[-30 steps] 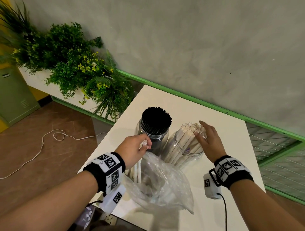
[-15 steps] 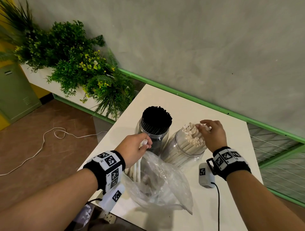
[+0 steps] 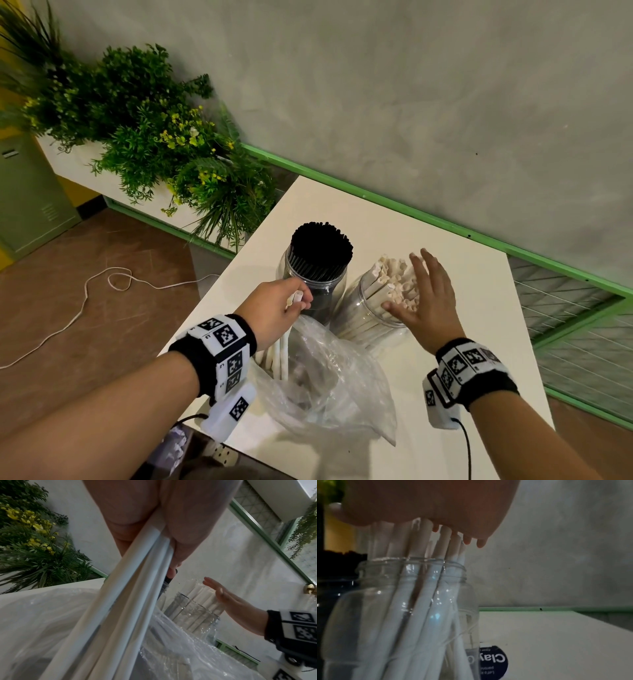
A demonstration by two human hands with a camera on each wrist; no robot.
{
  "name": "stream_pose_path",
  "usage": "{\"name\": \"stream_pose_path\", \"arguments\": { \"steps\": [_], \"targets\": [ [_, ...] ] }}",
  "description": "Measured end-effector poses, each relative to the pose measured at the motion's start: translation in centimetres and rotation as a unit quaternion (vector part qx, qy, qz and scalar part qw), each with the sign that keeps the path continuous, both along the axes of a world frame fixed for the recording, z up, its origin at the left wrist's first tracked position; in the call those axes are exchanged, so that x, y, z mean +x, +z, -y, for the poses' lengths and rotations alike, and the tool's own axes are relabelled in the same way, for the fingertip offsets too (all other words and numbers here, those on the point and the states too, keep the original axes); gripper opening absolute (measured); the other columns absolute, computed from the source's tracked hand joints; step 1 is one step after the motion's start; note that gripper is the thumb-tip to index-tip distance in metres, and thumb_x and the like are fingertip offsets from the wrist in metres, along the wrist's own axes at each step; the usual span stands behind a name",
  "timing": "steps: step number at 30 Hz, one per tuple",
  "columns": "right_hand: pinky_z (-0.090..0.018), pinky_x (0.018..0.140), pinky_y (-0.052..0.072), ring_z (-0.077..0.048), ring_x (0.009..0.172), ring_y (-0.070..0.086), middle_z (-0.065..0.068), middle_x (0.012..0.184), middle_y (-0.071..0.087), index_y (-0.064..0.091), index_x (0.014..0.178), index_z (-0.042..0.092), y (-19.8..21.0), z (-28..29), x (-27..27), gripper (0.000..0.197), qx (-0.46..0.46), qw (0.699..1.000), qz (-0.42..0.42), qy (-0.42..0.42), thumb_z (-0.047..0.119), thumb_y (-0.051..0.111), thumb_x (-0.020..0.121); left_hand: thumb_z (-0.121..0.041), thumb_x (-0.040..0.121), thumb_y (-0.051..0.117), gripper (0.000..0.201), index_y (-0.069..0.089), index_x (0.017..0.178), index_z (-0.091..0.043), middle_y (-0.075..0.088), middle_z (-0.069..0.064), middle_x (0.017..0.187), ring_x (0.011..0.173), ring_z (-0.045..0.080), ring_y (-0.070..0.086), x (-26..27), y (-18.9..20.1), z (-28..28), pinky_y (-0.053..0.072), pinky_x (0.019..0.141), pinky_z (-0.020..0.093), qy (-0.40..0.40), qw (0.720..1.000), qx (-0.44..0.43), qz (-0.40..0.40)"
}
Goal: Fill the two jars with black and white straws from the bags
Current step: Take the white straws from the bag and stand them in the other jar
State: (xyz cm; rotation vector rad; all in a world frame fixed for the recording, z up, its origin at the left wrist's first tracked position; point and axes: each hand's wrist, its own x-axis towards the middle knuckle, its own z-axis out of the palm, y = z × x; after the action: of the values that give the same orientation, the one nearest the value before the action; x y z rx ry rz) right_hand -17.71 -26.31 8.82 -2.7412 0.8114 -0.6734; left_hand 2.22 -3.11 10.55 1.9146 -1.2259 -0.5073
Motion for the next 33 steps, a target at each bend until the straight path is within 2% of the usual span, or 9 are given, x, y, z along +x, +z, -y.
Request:
{"name": "stream_pose_path", "arguments": {
  "steps": [5, 10, 12, 16, 18, 22, 25, 28, 33],
  "targets": [
    [-0.051, 0.116, 0.014, -0.026, 0.145, 0.016, 0.001, 0.157, 0.022, 0.021, 0.148, 0.032, 2.0, 0.9, 2.9, 0.098, -0.154, 0.975, -0.156, 0.042, 0.091, 0.018, 0.071, -0.012, 0.091, 0.052, 0.018, 0.057, 0.09, -0.029, 0.062, -0.022, 0.086, 0.085, 0.001, 0.061, 0.0, 0.0, 0.0, 0.041, 0.07, 0.007, 0.003, 1.0, 0.006, 0.004],
    [-0.045, 0.11, 0.027, -0.022, 0.13, 0.04, 0.005, 0.141, 0.045, 0.036, 0.141, 0.035, 2.9, 1.2, 5.3, 0.095, -0.108, 0.969, -0.215, 0.06, 0.092, 0.018, 0.067, -0.011, 0.091, 0.052, 0.019, 0.057, 0.09, -0.029, 0.062, -0.02, 0.085, 0.089, 0.0, 0.062, 0.0, 0.1, 0.0, 0.043, 0.073, 0.01, 0.004, 1.0, 0.007, 0.001],
    [-0.039, 0.094, 0.039, -0.021, 0.109, 0.054, 0.004, 0.119, 0.058, 0.053, 0.123, 0.028, 2.8, 1.2, 5.7, 0.081, -0.09, 0.979, -0.176, 0.049, 0.083, 0.029, 0.07, -0.011, 0.091, 0.052, 0.019, 0.057, 0.09, -0.029, 0.062, -0.022, 0.085, 0.087, 0.001, 0.062, -0.1, 0.1, 0.0, 0.043, 0.072, 0.009, 0.004, 1.0, 0.008, 0.003],
    [-0.036, 0.072, 0.048, -0.021, 0.082, 0.055, 0.003, 0.088, 0.056, 0.064, 0.095, 0.015, 2.6, 1.4, 5.8, 0.05, 0.008, 0.996, 0.092, 0.006, 0.062, 0.056, 0.078, -0.011, 0.091, 0.052, 0.019, 0.057, 0.09, -0.029, 0.062, -0.021, 0.085, 0.082, -0.002, 0.061, -0.1, 0.2, 0.0, 0.042, 0.068, 0.007, 0.004, 1.0, 0.011, 0.007],
    [-0.039, 0.079, 0.048, -0.025, 0.091, 0.055, -0.002, 0.097, 0.059, 0.063, 0.104, 0.016, 2.8, 1.5, 6.0, 0.039, 0.008, 0.994, 0.111, -0.012, 0.049, 0.062, 0.082, -0.011, 0.091, 0.052, 0.019, 0.057, 0.09, -0.029, 0.061, -0.023, 0.084, 0.082, -0.004, 0.06, -0.1, 0.3, 0.0, 0.041, 0.067, 0.007, 0.003, 1.0, 0.014, 0.008],
    [-0.041, 0.088, 0.043, -0.026, 0.106, 0.054, 0.002, 0.113, 0.06, 0.057, 0.123, 0.031, 2.6, 1.8, 6.3, 0.033, -0.031, 0.996, -0.079, -0.001, 0.04, 0.054, 0.092, -0.01, 0.092, 0.052, 0.019, 0.056, 0.09, -0.029, 0.062, -0.019, 0.086, 0.082, -0.016, 0.056, -0.1, 0.2, 0.0, 0.039, 0.066, 0.003, 0.004, 1.0, 0.016, 0.006],
    [-0.043, 0.095, 0.038, -0.025, 0.111, 0.052, 0.001, 0.125, 0.056, 0.048, 0.134, 0.034, 3.3, 1.6, 6.1, 0.041, -0.051, 0.996, -0.065, 0.013, 0.036, 0.054, 0.093, -0.013, 0.092, 0.052, 0.019, 0.055, 0.09, -0.031, 0.064, -0.017, 0.089, 0.082, 0.003, 0.063, -0.1, 0.1, 0.0, 0.048, 0.073, 0.016, 0.002, 1.0, 0.018, 0.011],
    [-0.045, 0.1, 0.035, -0.026, 0.12, 0.046, 0.0, 0.134, 0.052, 0.046, 0.136, 0.035, 3.6, 1.0, 5.5, 0.047, -0.093, 0.995, -0.045, 0.013, 0.05, 0.046, 0.091, -0.015, 0.091, 0.053, 0.017, 0.055, 0.089, -0.032, 0.064, -0.016, 0.089, 0.081, 0.024, 0.065, -0.1, 0.2, -0.1, 0.051, 0.076, 0.034, 0.0, 1.0, 0.022, 0.014],
    [-0.044, 0.103, 0.033, -0.022, 0.125, 0.041, 0.005, 0.135, 0.05, 0.049, 0.133, 0.034, 3.0, -0.1, 3.6, 0.057, -0.073, 0.997, -0.03, 0.006, 0.063, 0.038, 0.085, -0.014, 0.091, 0.054, 0.016, 0.057, 0.09, -0.03, 0.062, -0.021, 0.086, 0.085, 0.012, 0.063, -0.3, 0.4, -0.1, 0.044, 0.08, 0.021, 0.004, 1.0, 0.009, 0.014]
  ]
}}
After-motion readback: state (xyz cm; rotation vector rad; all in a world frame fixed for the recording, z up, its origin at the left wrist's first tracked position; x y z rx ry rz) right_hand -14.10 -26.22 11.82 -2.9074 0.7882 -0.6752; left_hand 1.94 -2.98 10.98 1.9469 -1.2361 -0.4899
